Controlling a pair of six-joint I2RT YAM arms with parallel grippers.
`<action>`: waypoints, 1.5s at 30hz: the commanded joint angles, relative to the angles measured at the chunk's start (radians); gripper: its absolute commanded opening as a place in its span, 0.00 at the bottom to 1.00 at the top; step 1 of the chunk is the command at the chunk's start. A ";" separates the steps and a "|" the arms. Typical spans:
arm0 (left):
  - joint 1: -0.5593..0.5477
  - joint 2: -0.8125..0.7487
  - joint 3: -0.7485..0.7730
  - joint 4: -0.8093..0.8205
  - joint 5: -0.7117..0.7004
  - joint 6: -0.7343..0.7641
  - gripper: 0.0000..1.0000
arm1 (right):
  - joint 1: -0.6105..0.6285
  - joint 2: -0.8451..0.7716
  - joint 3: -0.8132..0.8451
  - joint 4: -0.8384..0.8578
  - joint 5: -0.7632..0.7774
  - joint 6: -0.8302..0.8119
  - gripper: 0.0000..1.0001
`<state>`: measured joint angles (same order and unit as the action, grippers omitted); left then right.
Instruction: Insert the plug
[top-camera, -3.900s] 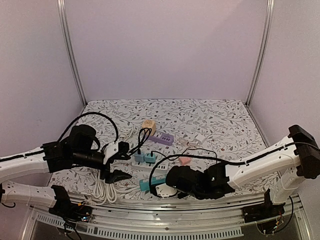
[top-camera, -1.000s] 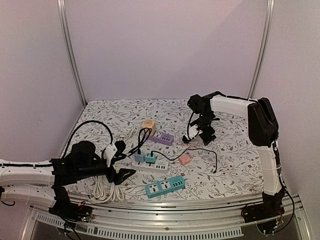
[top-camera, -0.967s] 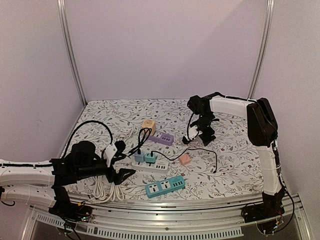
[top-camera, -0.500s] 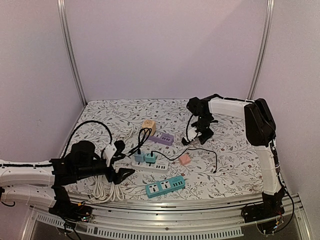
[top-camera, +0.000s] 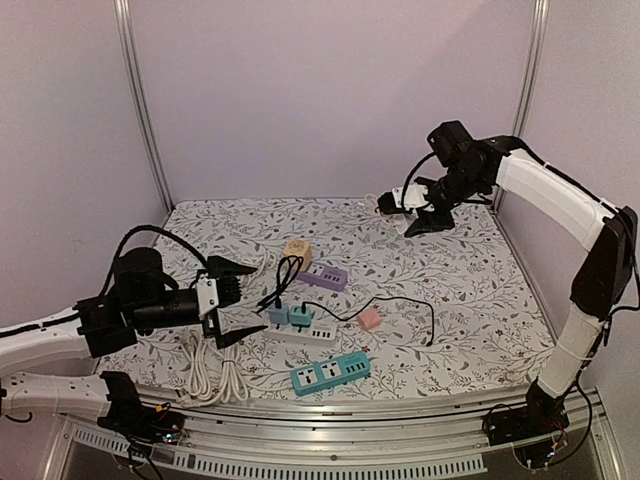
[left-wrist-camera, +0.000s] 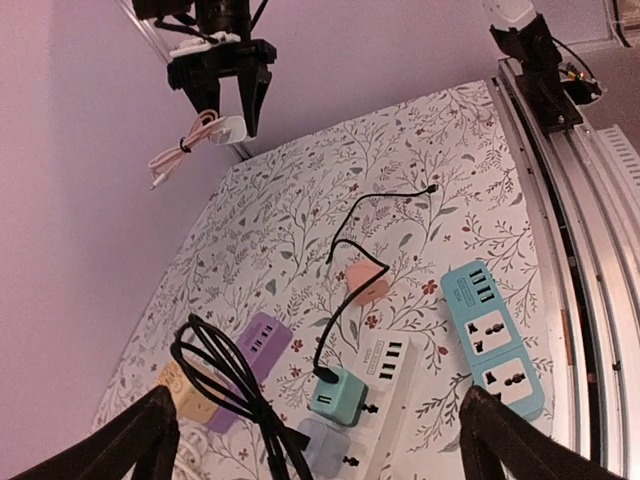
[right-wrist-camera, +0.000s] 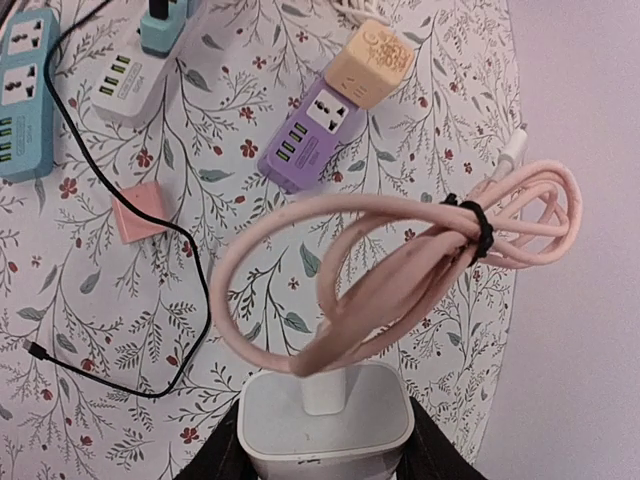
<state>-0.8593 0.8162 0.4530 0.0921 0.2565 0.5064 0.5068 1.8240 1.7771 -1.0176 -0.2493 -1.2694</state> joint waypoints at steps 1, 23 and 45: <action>-0.012 -0.012 0.148 -0.146 0.106 0.386 1.00 | 0.002 -0.136 -0.018 -0.054 -0.281 0.151 0.00; -0.454 0.313 0.734 -0.800 -0.221 0.681 1.00 | 0.455 -0.079 -0.093 0.111 -0.624 0.491 0.00; -0.440 0.386 0.702 -0.810 -0.320 0.623 0.65 | 0.585 0.064 0.014 0.208 -0.613 0.597 0.00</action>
<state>-1.3113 1.1934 1.1759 -0.6907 -0.0422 1.1320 1.0710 1.8740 1.7615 -0.8368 -0.8474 -0.6945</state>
